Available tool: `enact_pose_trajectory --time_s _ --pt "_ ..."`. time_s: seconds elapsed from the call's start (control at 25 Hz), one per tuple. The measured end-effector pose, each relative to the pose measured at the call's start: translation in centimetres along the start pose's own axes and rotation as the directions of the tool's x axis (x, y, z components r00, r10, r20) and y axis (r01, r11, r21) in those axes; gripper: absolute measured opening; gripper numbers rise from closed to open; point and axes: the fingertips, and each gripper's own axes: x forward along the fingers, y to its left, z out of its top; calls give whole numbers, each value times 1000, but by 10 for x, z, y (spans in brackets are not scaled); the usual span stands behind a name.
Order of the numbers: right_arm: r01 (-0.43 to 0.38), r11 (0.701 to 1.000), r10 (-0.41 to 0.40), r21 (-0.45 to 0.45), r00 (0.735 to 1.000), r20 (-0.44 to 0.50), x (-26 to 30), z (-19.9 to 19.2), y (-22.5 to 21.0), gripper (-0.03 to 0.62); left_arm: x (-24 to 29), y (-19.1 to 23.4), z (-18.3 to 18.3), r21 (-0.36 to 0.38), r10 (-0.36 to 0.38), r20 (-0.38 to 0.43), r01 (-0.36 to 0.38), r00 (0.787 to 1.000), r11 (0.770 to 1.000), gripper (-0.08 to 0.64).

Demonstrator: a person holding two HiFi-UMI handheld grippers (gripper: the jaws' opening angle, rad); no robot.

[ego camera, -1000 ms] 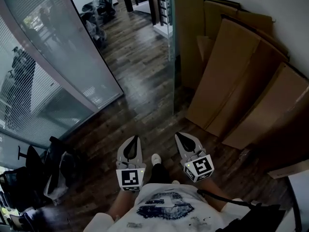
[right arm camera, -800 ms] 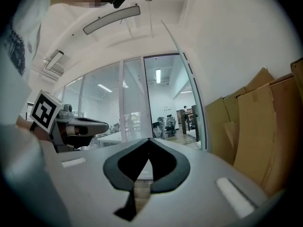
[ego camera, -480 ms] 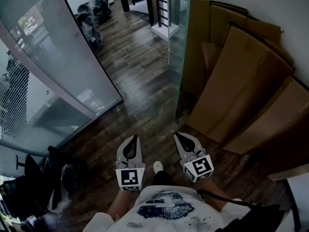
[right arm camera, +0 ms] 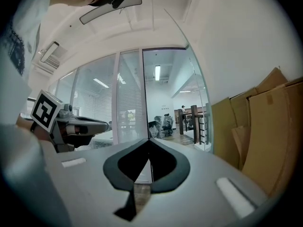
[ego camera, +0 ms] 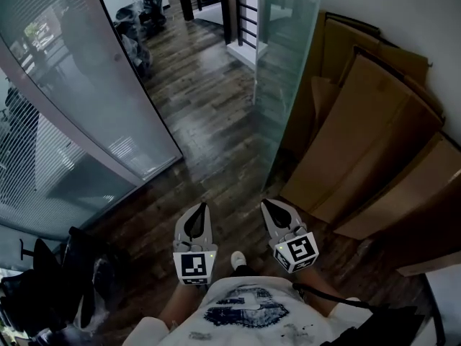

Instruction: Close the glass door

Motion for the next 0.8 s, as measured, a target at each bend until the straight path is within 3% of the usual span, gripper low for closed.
enact_pose_trajectory --time_s 0.4,0.6,0.8 --pt "114 993 -114 11 993 7 23 8 -44 6 31 30 -6 -13 -16 5 16 1000 1000 2" --pt "181 983 -182 41 983 0 29 6 -95 6 56 33 -6 -18 -26 4 26 1000 999 2" --pt "221 974 -221 41 975 -8 45 -1 -171 6 88 49 -9 -14 7 -14 -7 1000 1000 2"
